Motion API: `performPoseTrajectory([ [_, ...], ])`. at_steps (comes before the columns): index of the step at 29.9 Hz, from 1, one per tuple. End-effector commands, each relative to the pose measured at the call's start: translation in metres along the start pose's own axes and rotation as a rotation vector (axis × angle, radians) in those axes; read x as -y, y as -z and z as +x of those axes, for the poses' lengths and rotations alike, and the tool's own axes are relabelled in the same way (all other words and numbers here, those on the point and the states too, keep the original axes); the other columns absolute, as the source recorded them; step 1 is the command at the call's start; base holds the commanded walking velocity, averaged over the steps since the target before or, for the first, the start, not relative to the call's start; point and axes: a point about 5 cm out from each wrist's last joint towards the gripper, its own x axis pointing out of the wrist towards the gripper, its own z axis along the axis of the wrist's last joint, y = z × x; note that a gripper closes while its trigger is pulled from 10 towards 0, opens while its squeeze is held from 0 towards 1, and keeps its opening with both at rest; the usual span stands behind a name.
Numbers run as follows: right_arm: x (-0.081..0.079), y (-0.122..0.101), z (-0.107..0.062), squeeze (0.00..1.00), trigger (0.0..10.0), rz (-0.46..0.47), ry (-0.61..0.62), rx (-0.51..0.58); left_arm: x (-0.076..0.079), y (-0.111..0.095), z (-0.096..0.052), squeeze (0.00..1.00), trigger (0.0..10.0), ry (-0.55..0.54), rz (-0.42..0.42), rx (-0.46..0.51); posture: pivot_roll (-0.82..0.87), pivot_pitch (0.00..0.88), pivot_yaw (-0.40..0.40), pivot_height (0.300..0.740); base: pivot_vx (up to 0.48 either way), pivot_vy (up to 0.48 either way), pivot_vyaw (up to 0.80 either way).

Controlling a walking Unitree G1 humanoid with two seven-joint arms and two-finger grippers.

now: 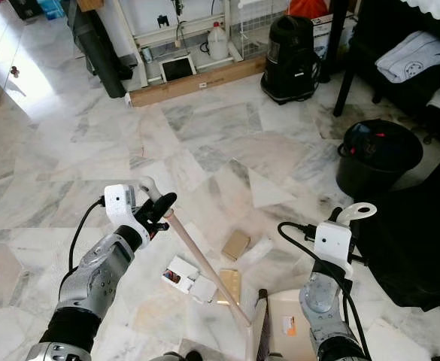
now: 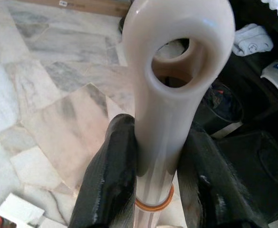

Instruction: Sweep floor

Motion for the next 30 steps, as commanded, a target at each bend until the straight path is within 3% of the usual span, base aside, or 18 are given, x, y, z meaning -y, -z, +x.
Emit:
performPoseTrajectory([
  [1, -0.002, 0.016, -0.013, 0.00, 10.0, -0.035, -0.032, -0.087, 0.004, -0.011, 0.001, 0.00, 10.0, 0.037, -0.078, 0.040, 0.05, 0.126, 0.158, 0.740, 0.000, 0.000, 0.00],
  [4, -0.003, 0.015, -0.012, 0.00, 10.0, -0.033, -0.034, -0.087, 0.006, -0.019, 0.001, 0.00, 10.0, 0.046, -0.088, 0.065, 0.05, 0.125, 0.157, 0.740, 0.000, 0.000, 0.00],
  [8, -0.002, 0.015, -0.011, 0.00, 10.0, -0.036, -0.036, -0.090, 0.004, -0.045, -0.001, 0.00, 10.0, 0.011, -0.029, 0.169, 0.05, 0.126, 0.155, 0.740, 0.000, 0.000, 0.00],
  [13, -0.002, 0.016, -0.011, 0.00, 10.0, -0.040, -0.038, -0.092, 0.005, -0.060, -0.005, 0.00, 10.0, -0.001, 0.009, 0.220, 0.05, 0.131, 0.151, 0.740, 0.000, 0.000, 0.00],
  [17, -0.001, 0.017, -0.011, 0.00, 10.0, -0.045, -0.042, -0.093, -0.002, -0.075, -0.012, 0.00, 10.0, -0.064, 0.108, 0.278, 0.05, 0.136, 0.148, 0.740, 0.000, 0.000, 0.00],
  [23, -0.002, 0.017, -0.012, 0.00, 10.0, -0.047, -0.048, -0.096, -0.004, -0.062, -0.012, 0.00, 10.0, -0.056, 0.206, 0.216, 0.06, 0.141, 0.144, 0.740, 0.000, 0.000, 0.00],
  [30, -0.003, 0.015, -0.010, 0.00, 10.0, -0.048, -0.056, -0.086, -0.005, -0.036, -0.009, 0.00, 10.0, -0.050, 0.230, 0.151, 0.04, 0.154, 0.139, 0.740, 0.000, 0.000, 0.00],
])
